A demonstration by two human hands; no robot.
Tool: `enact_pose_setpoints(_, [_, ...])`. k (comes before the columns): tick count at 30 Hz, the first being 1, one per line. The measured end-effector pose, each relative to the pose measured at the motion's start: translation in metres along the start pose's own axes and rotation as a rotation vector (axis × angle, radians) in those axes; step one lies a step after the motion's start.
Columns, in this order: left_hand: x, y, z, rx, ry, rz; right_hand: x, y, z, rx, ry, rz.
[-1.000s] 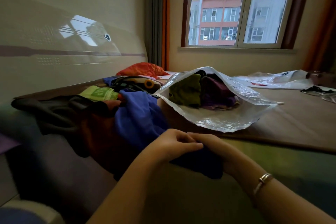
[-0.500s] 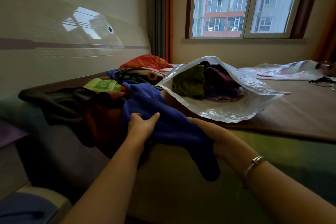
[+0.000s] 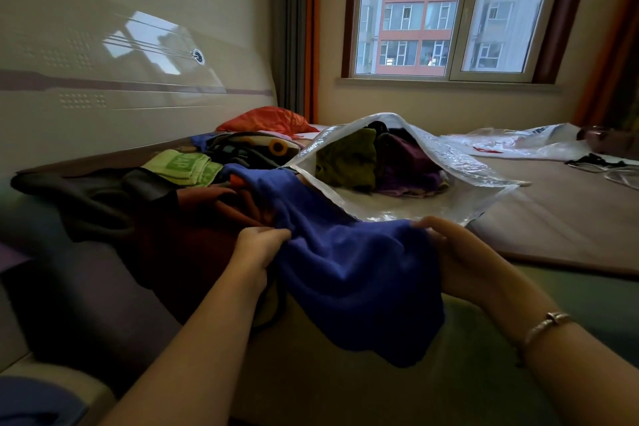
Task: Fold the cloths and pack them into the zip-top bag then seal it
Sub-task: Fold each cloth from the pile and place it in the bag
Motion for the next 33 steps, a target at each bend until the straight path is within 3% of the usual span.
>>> enact_pose_setpoints(3, [-0.005,-0.001,-0.003,-0.048,-0.098,0.044,-0.010,0.008,0.003,0.001,0.009,-0.107])
enact_pose_setpoints(7, [-0.023,-0.015,0.020,-0.433,0.094,0.066,-0.029,0.023,-0.010,0.051,0.023,-0.132])
enact_pose_setpoints(9, [-0.023,-0.015,0.029,-0.487,0.120,0.020,-0.036,0.030,-0.023,0.110,0.004,-0.147])
enact_pose_setpoints(13, [-0.056,-0.030,0.041,-0.416,0.080,-0.044,-0.053,0.033,-0.043,0.275,0.032,-0.152])
enact_pose_setpoints(15, [-0.035,-0.015,0.035,-0.358,0.064,-0.089,-0.060,0.032,-0.048,0.310,0.064,-0.135])
enact_pose_setpoints(21, [-0.010,0.006,0.027,-0.012,-0.036,-0.085,-0.066,0.025,-0.061,0.281,0.052,0.053])
enact_pose_setpoints(30, [-0.004,0.000,0.028,-0.126,-0.502,-0.102,-0.103,0.046,-0.091,0.051,-0.076,-0.008])
enact_pose_setpoints(33, [-0.004,0.001,0.026,-0.056,-0.506,-0.068,-0.098,0.047,-0.106,0.033,-0.049,-0.075])
Point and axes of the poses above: each hand's wrist, its own x-axis away from the middle knuckle, its own z-axis out of the back of the hand, y = z × x, the point moved 4 cm from there along -x, towards the middle knuckle, and after that the axes turned 5 degrees about -y, right-handed, at the moved point
